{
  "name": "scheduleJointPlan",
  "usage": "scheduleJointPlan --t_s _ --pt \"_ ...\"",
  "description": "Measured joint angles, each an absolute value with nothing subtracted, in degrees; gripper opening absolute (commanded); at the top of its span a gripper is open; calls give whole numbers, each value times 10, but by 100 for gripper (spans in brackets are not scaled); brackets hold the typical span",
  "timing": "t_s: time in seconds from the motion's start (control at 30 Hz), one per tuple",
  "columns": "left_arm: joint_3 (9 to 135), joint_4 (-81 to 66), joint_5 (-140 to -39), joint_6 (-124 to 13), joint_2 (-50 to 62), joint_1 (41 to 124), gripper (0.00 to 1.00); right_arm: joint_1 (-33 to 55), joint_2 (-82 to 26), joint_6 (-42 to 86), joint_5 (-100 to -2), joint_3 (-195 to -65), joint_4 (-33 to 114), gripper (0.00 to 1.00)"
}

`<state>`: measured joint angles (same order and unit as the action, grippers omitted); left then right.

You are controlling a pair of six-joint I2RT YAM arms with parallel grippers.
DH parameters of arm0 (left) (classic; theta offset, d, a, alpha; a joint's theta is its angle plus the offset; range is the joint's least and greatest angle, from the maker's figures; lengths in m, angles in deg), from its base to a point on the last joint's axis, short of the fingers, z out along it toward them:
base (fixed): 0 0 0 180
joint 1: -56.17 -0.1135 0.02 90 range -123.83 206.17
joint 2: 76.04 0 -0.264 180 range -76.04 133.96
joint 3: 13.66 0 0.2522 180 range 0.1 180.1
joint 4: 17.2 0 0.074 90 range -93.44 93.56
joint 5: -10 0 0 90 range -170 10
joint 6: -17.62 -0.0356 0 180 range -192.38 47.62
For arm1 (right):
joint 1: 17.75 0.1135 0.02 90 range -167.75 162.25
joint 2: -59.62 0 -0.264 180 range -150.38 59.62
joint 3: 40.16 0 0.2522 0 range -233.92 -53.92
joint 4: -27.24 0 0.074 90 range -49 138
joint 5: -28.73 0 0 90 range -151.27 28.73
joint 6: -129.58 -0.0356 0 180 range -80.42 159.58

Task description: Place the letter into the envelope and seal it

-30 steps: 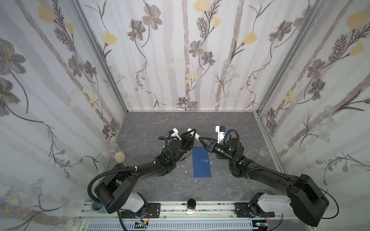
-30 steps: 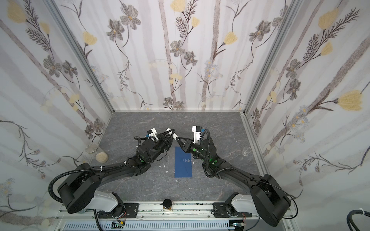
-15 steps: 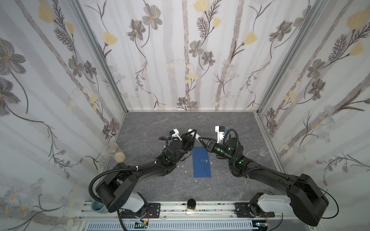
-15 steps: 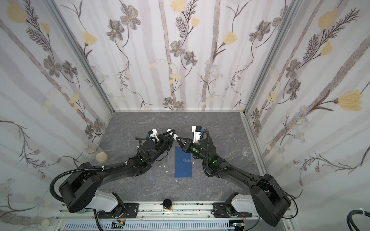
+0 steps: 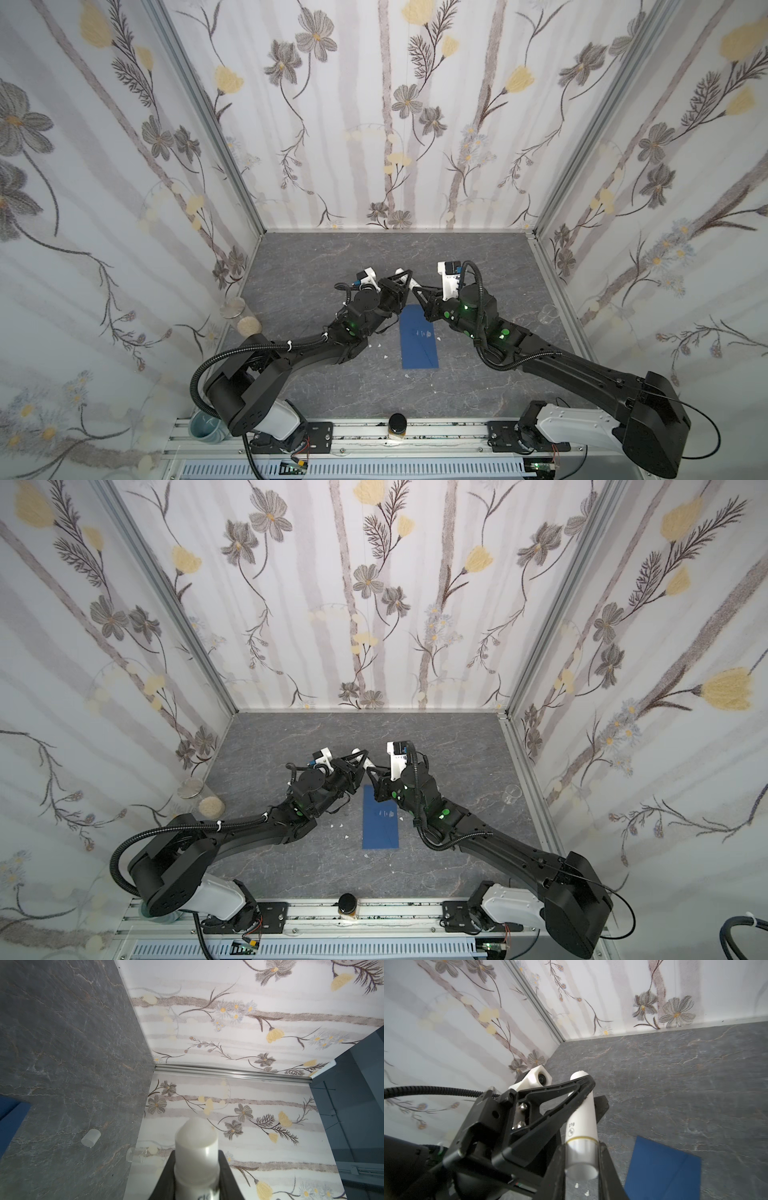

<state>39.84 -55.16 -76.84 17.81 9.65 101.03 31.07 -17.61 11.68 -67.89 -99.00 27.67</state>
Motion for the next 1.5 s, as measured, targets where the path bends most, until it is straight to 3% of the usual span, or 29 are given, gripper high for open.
scheduleJointPlan --t_s 0.37,0.93,1.5 --pt "395 -506 -810 177 76 1009 0 388 -185 300 -841 -1022 356 11" --pt "407 -432 -873 136 62 1005 0 514 -256 508 -1123 -1032 355 6" --pt "404 -401 -889 113 48 1005 0 558 -309 624 -1251 -1018 281 13"
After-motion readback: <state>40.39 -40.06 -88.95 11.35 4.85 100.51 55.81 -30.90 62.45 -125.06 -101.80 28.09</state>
